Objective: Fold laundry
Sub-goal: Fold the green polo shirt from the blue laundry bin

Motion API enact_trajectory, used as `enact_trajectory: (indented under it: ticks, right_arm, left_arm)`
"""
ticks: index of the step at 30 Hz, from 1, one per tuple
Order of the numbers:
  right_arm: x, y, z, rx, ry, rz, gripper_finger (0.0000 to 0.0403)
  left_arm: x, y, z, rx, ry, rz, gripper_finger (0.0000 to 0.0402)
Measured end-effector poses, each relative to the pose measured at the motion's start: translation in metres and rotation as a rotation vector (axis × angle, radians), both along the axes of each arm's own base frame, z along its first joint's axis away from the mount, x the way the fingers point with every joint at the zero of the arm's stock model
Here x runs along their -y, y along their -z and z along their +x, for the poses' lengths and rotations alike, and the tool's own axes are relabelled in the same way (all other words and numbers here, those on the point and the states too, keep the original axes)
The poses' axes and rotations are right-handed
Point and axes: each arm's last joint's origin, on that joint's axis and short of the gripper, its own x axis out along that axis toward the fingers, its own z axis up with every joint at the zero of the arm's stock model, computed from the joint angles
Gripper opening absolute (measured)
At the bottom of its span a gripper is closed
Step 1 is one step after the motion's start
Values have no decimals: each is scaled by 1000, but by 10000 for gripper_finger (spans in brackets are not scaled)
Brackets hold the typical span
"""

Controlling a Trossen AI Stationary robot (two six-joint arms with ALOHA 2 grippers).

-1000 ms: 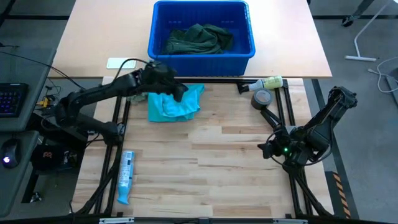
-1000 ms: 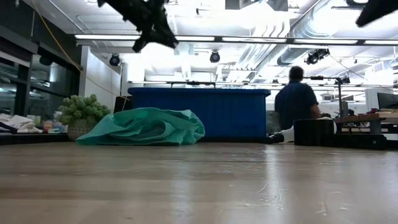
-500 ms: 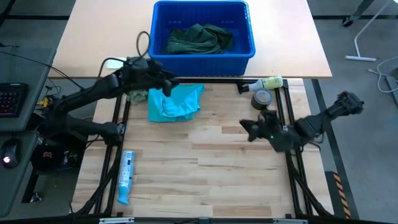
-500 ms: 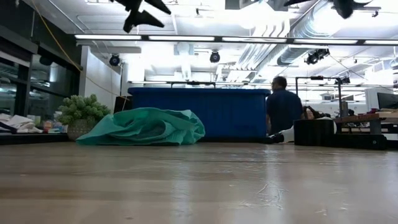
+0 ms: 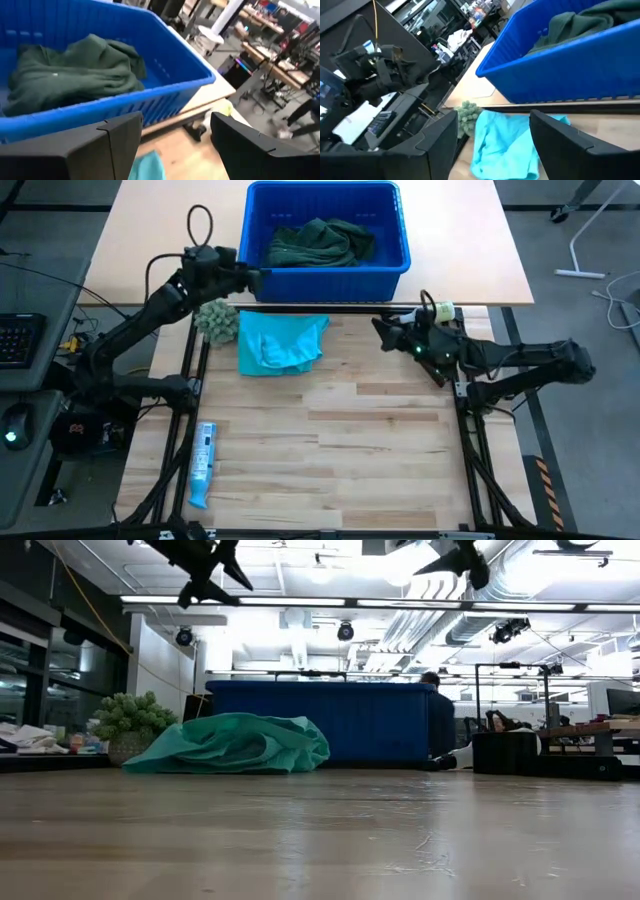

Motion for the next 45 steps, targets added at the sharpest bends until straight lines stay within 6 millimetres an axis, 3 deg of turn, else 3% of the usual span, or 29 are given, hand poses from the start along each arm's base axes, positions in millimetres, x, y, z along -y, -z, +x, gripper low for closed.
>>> enact_trajectory:
  ticks: [6,10,16,22,27,31,37,41,45]
  right_arm:
    - [33,1,-4,-94,19,-72,227]
    - [65,1,-13,-109,24,-66,227]
    - [99,2,-28,-108,-19,-46,227]
    - [110,6,-35,-149,-49,-28,226]
    - [111,8,-36,-195,-8,-42,226]
    - [111,10,-38,-225,31,-34,226]
    - [113,6,-40,-246,123,-50,226]
    - [122,-20,-37,-341,228,-142,226]
    - [162,-54,-33,-510,356,-125,226]
  left_arm:
    - [-27,11,3,8,-94,-17,218]
    - [-58,26,6,-11,-197,-77,218]
    - [-113,9,-2,-104,-374,-123,218]
    - [-170,26,-15,-319,-434,-347,218]
    - [-203,51,-22,-435,-433,-473,218]
    - [-217,56,-28,-432,-457,-483,218]
    - [-228,80,-34,-486,-419,-569,218]
    - [-232,91,-34,-512,-397,-595,218]
    - [-231,90,-32,-519,-366,-583,218]
